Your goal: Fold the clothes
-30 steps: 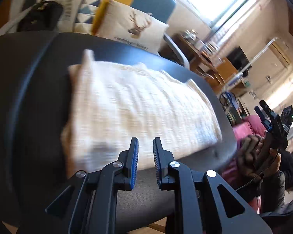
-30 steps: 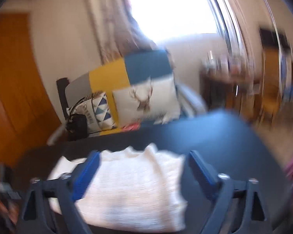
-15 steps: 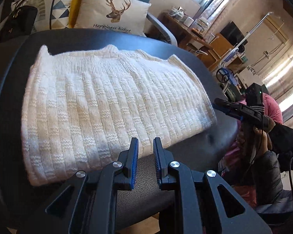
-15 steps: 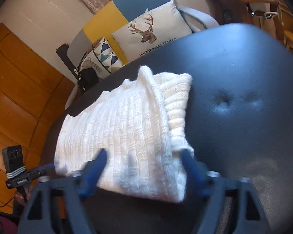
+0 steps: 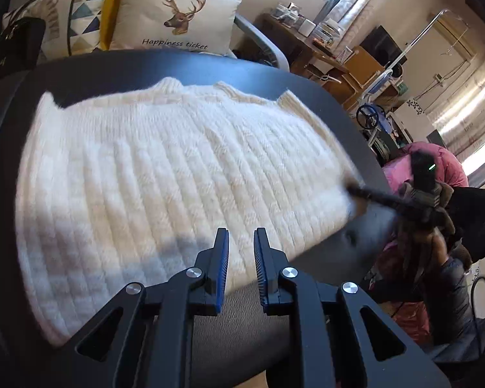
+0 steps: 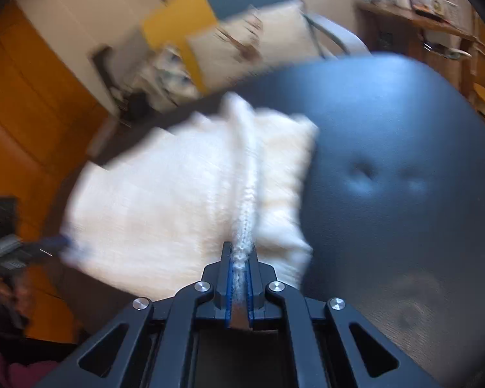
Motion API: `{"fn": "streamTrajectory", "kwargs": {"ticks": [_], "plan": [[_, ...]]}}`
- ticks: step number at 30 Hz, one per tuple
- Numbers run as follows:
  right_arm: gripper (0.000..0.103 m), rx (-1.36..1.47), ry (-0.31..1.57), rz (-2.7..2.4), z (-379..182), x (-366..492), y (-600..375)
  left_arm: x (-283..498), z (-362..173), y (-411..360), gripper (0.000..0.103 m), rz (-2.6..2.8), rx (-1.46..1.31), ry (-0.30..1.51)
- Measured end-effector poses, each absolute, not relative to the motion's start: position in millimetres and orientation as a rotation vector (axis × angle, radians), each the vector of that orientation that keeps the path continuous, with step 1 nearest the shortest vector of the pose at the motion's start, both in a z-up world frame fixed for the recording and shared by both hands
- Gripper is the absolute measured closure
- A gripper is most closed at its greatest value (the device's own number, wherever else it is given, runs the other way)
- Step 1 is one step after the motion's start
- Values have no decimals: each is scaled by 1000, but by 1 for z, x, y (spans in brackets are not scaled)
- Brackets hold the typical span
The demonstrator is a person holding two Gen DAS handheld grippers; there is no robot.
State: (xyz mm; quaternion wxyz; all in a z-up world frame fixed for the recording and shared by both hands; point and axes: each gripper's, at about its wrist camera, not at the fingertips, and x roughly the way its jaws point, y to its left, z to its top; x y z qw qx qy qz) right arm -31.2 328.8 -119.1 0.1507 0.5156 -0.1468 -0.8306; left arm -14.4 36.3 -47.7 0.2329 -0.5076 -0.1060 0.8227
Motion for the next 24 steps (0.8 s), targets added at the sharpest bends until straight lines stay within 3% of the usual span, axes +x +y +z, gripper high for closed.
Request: {"fn": "streamTrajectory", "kwargs": {"ticks": [3, 4, 9, 15, 19, 21, 23, 24], "plan": [[89, 1468, -485, -2376, -121, -28, 335, -32, -40, 51, 82, 2245, -1363, -251], [77, 1438, -457, -2407, -110, -28, 337, -38, -37, 57, 82, 2238, -1346, -230], [73, 1326, -311, -2449, -65, -54, 333, -78, -25, 90, 80, 2211, -1296, -141], [64, 1375, -250, -2285, -73, -147, 304, -136, -32, 113, 80, 2166, -1324, -166], [67, 1496, -143, -2145, -96, -183, 278, -151, -53, 128, 80, 2117, -1358, -72], [75, 1550, -26, -2144, -105, -191, 264, -157, -65, 137, 80, 2091, -1374, -11], [97, 1545, 36, -2139, -108, -187, 254, -163, -76, 145, 80, 2064, -1389, 49], [97, 1528, 64, -2146, -107, -182, 250, -166, -82, 149, 80, 2051, -1396, 79]]}}
